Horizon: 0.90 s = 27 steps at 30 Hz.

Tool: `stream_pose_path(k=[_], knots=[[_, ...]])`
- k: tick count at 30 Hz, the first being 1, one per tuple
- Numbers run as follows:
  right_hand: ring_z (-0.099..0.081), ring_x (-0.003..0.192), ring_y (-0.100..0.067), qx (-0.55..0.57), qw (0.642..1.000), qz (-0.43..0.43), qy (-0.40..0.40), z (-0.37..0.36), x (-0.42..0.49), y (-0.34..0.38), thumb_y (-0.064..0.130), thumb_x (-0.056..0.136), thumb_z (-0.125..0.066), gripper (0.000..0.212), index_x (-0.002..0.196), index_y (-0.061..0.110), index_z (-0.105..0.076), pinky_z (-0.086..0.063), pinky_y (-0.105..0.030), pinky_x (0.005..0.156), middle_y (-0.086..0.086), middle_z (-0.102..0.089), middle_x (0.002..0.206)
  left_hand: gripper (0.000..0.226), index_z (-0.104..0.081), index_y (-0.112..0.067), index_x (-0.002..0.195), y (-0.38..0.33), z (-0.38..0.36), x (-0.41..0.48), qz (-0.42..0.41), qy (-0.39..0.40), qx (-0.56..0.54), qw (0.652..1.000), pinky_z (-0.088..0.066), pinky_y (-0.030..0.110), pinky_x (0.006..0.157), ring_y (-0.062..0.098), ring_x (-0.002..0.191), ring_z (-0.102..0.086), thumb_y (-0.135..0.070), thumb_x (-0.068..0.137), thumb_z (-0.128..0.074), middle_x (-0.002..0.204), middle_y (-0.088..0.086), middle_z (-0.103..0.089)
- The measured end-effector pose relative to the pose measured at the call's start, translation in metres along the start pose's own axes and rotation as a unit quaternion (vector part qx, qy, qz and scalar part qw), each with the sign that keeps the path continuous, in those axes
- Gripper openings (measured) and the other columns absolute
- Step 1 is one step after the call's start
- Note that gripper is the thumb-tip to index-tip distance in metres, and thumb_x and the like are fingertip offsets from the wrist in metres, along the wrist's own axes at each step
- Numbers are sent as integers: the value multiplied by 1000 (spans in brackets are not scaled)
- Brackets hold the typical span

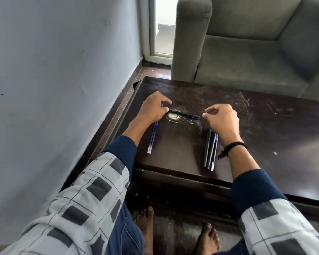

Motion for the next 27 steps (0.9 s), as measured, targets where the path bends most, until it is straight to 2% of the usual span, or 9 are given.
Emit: stream_pose_path(k=[3,7,11,18,24,27], knots=[[-70,97,-28,-48,998,7,47,1,-23,-2,26,85,-75,5,90,26,-76,-57,-39,88,-3,-76,97,23,-76,-21,108,-16,-2,-16,-17,9,-15,1000,-46,21,81,8,86,-62,-13,87,-76,102,-8,-61],[-69,99,-32,-119,991,11,63,-6,-60,-10,26,86,-73,10,96,25,-75,-55,-35,82,-6,-74,102,17,-78,-24,102,-39,-6,-36,-38,15,-40,998,-52,26,85,8,86,-64,-17,86,-76,97,-10,-63],[-69,99,-35,-172,983,42,44,-6,-87,-15,16,89,-67,15,102,17,-73,-54,-36,79,-9,-72,108,14,-78,-25,99,-52,-13,-60,-49,30,-47,997,-53,32,87,9,86,-63,-19,87,-75,96,-10,-63],[-67,102,-36,-190,979,56,45,1,-93,-13,5,87,-59,24,107,14,-70,-55,-38,79,-11,-72,108,16,-78,-24,104,-66,-12,-82,-49,59,-8,997,-50,28,85,9,88,-62,-21,89,-74,102,-9,-63],[-67,102,-34,-203,977,46,49,-3,-85,-13,9,86,-62,26,109,17,-69,-52,-36,77,-10,-71,108,14,-78,-26,101,-69,-5,-79,-17,42,-49,998,-51,32,87,11,92,-64,-22,88,-75,104,-8,-67],[-67,103,-34,-202,976,54,64,-8,-82,-10,9,85,-63,29,111,19,-71,-52,-35,77,-10,-70,110,15,-79,-26,101,-70,4,-79,7,37,-88,995,-50,29,87,11,91,-64,-20,87,-76,102,-7,-69]])
Point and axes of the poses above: each hand's wrist, its own x-axis towards the middle knuckle, its own z-axis out of the back of the hand, y = z × x, the point moved 3 cm from there along x, towards the middle knuckle
